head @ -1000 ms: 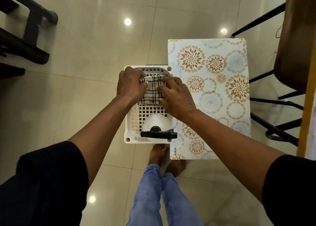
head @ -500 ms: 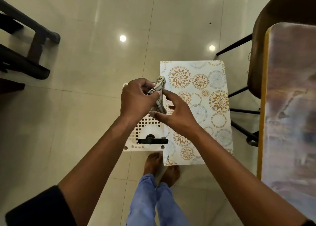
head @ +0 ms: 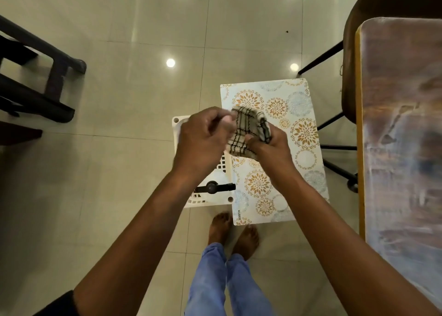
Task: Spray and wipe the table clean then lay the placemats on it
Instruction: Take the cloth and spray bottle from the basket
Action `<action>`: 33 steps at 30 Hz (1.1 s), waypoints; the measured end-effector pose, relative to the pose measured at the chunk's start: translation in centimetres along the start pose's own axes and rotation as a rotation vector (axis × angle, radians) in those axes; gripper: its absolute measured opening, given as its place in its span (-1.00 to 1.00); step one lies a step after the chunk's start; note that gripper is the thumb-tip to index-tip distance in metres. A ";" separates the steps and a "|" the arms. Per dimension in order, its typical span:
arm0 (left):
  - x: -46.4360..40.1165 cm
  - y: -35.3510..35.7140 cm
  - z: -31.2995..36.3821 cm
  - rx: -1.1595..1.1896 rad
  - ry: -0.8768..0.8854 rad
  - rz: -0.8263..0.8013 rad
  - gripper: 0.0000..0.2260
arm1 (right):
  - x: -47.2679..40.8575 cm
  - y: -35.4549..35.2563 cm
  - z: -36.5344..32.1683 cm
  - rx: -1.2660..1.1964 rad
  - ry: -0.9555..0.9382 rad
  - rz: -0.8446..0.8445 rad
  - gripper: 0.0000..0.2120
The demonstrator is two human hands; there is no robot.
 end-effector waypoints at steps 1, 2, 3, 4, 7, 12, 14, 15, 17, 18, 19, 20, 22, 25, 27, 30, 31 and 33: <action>0.5 -0.9 -1.4 -0.009 -0.017 0.021 -0.83 | 0.2 -0.5 0.7 -0.079 0.044 0.014 -0.71; 1.0 -1.8 -3.0 -0.043 -0.041 0.039 -0.79 | 0.4 -1.0 1.4 -0.138 0.080 0.030 -0.74; 1.7 -2.9 -4.9 -0.100 -0.069 0.054 -0.75 | 0.6 -1.5 2.1 -0.169 0.108 0.052 -0.74; 2.3 -3.8 -6.9 -0.162 -0.100 0.061 -0.71 | 0.9 -2.0 2.9 -0.188 0.129 0.072 -0.73; 4.3 -5.2 -12.5 -0.271 -0.187 -0.012 -0.63 | 1.8 -3.0 5.0 -0.251 0.183 0.136 -0.75; 6.5 -1.9 -17.8 -0.264 -0.166 -0.275 -0.52 | 3.7 -3.2 8.4 -0.282 0.256 0.195 -0.74; 6.7 -0.6 -18.1 -0.217 -0.138 -0.330 -0.45 | 4.4 -3.0 9.5 -0.277 0.276 0.198 -0.74; 6.6 -0.1 -17.9 -0.199 -0.109 -0.338 -0.43 | 4.7 -2.9 10.0 -0.273 0.282 0.194 -0.74; 6.3 0.9 -17.4 -0.173 -0.053 -0.346 -0.42 | 5.1 -2.8 10.7 -0.263 0.293 0.188 -0.74; 6.0 1.4 -17.3 -0.158 -0.039 -0.352 -0.43 | 5.3 -2.6 11.0 -0.254 0.297 0.184 -0.76; 5.8 1.8 -17.3 -0.145 -0.035 -0.357 -0.44 | 5.5 -2.5 11.1 -0.244 0.296 0.179 -0.77; 5.6 2.2 -17.3 -0.132 -0.030 -0.361 -0.46 | 5.6 -2.4 11.2 -0.238 0.293 0.175 -0.77; 5.3 2.8 -17.0 -0.111 0.006 -0.357 -0.46 | 5.9 -2.2 11.4 -0.233 0.290 0.172 -0.78; 4.6 3.7 -16.3 -0.117 0.096 -0.342 -0.40 | 6.1 -2.2 11.8 -0.226 0.289 0.175 -0.79; 4.1 4.4 -16.4 -0.162 0.095 -0.347 -0.34 | 6.2 -2.3 11.9 -0.226 0.286 0.171 -0.79; 3.7 5.1 -16.1 -0.204 0.103 -0.364 -0.39 | 6.5 -2.8 12.2 -0.236 0.290 0.182 -0.79; 3.7 5.3 -15.7 -0.193 0.129 -0.364 -0.44 | 6.6 -3.0 12.3 -0.237 0.291 0.183 -0.79; 3.6 5.8 -15.4 -0.148 0.152 -0.383 -0.50 | 6.9 -3.2 12.5 -0.242 0.296 0.191 -0.78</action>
Point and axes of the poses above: each hand's wrist, its own x-axis away from the middle knuckle, its own y-axis out of the palm, z = x × y, the point moved 10 cm from there along -x, towards the middle knuckle, and after that the axes turned 5 degrees about -y, right-handed, at the moved point
